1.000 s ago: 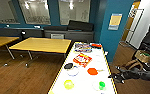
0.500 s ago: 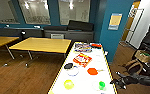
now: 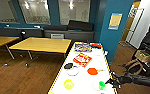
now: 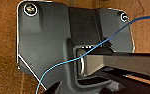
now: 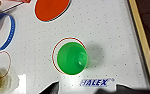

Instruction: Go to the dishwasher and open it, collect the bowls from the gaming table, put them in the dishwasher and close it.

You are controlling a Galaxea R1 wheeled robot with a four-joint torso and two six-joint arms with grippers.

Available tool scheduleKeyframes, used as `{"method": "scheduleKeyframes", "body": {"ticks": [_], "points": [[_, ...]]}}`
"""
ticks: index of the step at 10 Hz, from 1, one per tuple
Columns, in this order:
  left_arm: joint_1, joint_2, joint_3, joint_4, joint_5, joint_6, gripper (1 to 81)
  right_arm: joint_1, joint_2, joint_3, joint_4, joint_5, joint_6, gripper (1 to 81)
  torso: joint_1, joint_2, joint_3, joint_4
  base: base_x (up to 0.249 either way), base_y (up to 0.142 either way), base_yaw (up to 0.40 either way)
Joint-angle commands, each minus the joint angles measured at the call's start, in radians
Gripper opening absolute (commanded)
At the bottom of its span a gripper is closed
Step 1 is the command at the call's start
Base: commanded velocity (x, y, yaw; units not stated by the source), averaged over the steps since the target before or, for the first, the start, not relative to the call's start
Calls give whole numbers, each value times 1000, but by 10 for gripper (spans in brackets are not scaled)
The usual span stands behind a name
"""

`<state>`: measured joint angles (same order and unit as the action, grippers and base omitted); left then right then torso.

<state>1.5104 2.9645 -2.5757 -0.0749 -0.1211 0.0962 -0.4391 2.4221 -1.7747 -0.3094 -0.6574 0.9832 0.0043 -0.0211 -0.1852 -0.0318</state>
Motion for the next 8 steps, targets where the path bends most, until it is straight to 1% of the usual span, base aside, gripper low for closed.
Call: {"method": "scheduleKeyframes", "body": {"ticks": [1, 3, 4, 6, 8], "points": [[-25, -1, 5, -5, 61, -3, 811, 161, 1, -3, 16, -36, -5, 811, 0, 0, -43, 0, 0, 0, 0], [-25, -1, 5, -5, 61, -3, 811, 165, -4, 5, 18, -36, -5, 811, 0, 0, -74, 0, 0, 0, 0], [-25, 1, 5, -3, 61, -3, 811, 170, -5, 5, 19, -34, -5, 811, 0, 0, -48, 0, 0, 0, 0], [-25, -1, 5, -5, 61, -3, 811, 196, -15, -1, 24, -34, -5, 811, 1, 1, -59, 0, 0, 0, 0], [-25, 1, 5, -5, 61, -3, 811, 239, -36, -1, 30, -36, -5, 811, 1, 1, -57, 0, 0, 0, 0]]}}
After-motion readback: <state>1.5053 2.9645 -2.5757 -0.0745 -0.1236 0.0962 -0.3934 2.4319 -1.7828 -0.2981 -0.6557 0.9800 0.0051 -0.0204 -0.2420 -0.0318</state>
